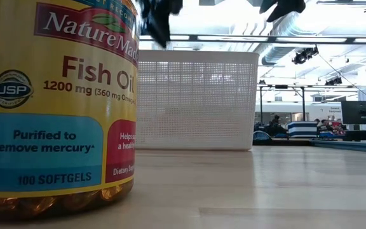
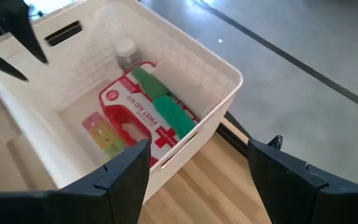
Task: Pick & place medical supplies in basket/bin
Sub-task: Put the yellow pill bottle into the white bin
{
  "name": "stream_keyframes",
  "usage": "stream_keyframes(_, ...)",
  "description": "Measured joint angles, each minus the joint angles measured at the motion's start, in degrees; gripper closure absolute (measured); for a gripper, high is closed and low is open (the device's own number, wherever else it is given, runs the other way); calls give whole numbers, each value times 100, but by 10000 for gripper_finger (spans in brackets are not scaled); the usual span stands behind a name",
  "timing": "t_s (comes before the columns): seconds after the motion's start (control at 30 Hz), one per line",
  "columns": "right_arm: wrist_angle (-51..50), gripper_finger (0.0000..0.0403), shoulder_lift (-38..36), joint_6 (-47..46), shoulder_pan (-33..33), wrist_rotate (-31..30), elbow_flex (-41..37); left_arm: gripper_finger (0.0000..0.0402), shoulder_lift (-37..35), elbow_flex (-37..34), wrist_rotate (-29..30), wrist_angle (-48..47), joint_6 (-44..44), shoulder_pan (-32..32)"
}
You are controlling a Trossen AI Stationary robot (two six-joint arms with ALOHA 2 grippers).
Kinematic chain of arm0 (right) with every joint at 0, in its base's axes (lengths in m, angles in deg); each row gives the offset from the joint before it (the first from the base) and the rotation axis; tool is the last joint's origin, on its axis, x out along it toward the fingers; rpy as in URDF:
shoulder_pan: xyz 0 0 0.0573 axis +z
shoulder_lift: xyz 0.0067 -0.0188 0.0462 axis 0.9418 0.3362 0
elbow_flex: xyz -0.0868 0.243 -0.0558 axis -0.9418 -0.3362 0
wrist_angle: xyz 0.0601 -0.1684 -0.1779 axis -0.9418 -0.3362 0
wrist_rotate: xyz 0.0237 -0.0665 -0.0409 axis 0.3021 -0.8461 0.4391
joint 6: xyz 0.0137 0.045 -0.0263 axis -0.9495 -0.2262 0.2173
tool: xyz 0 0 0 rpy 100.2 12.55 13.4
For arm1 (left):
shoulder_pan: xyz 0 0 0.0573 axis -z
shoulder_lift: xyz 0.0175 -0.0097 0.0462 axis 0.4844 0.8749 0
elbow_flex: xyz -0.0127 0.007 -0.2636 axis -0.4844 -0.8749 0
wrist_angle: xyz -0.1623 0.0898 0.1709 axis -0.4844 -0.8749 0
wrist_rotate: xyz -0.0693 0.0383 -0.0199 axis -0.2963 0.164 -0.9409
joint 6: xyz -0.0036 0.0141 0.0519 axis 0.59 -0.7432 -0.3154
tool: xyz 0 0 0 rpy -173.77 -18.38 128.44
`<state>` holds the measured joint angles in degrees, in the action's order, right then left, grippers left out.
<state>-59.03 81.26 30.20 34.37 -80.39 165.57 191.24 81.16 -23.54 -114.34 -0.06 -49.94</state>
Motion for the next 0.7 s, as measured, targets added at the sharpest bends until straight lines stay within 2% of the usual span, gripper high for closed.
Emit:
stream_keyframes(0.2, -81, 147, -1, 166, 0, 532, 0, 203, -331, 732, 40, -32, 783, 643)
stream_keyframes(0.37, -433, 147, 0, 174, 0, 934, 0, 204, -416, 1025, 34, -255, 1035, 1490)
stream_keyframes(0.5, -877, 147, -2, 311, 2, 1274, 0, 204, -415, 946, -5, -470, 1769, 2175)
stream_keyframes(0.57, -1057, 147, -2, 426, 3, 1424, 0, 202, -410, 780, 1, -317, 2338, 2471)
stream_keyframes(0.7, -1341, 147, -54, 610, 4, 1566, 0, 202, -397, 524, -5, 149, 2898, 2872)
